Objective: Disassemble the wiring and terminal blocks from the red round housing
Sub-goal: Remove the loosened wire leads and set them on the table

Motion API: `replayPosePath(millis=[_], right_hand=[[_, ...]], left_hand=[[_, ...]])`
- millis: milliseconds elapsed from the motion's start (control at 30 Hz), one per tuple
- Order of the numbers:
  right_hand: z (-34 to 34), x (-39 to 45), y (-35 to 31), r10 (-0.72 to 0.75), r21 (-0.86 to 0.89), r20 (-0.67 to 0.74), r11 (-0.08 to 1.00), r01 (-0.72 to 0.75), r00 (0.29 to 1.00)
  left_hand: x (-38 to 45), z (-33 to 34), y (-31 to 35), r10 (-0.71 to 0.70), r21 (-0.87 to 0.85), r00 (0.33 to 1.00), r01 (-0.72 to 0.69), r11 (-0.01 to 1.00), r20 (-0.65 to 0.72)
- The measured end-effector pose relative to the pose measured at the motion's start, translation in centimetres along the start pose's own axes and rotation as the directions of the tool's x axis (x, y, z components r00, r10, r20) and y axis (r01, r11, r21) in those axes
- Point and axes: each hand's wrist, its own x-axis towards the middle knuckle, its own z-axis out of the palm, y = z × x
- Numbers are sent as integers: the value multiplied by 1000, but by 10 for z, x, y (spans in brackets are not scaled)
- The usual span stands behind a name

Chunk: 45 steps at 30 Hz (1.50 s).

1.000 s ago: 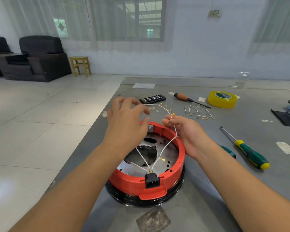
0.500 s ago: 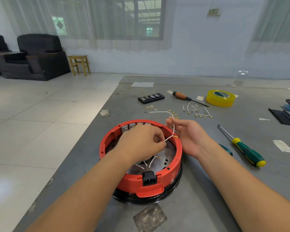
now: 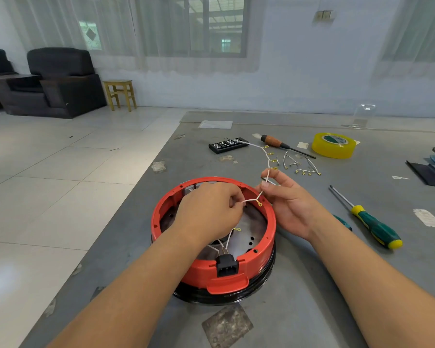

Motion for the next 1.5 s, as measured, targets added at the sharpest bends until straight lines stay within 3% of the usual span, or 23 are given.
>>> replayPosePath(millis=[233, 467, 700, 1000, 1167, 1367, 1500], right_hand=[[0, 3, 6, -73, -56, -119, 996, 67, 990], [0, 11, -6, 15, 247, -141, 969, 21, 990], [-10, 24, -6, 16, 338, -242, 938, 69, 970], [-10, 50, -12, 5, 660, -163, 744, 105, 987], [-3, 69, -8, 84, 645, -214, 761, 76, 973], [-7, 72, -11, -4, 729, -133, 677, 100, 991], [-5, 70, -9, -29, 682, -133, 722, 113, 991]], left_hand=[[-1, 1, 1, -4, 53, 1000, 3, 999, 10], [-1, 0, 3, 23, 42, 997, -27, 999, 80], [0, 0, 3, 14, -13, 996, -13, 1000, 93], [1, 2, -2, -15, -63, 995, 21, 998, 98], [3, 2, -4, -19, -65, 993, 27, 998, 113], [2, 2, -4, -9, -69, 994, 17, 997, 104], [1, 2, -3, -16, -73, 996, 23, 997, 93]])
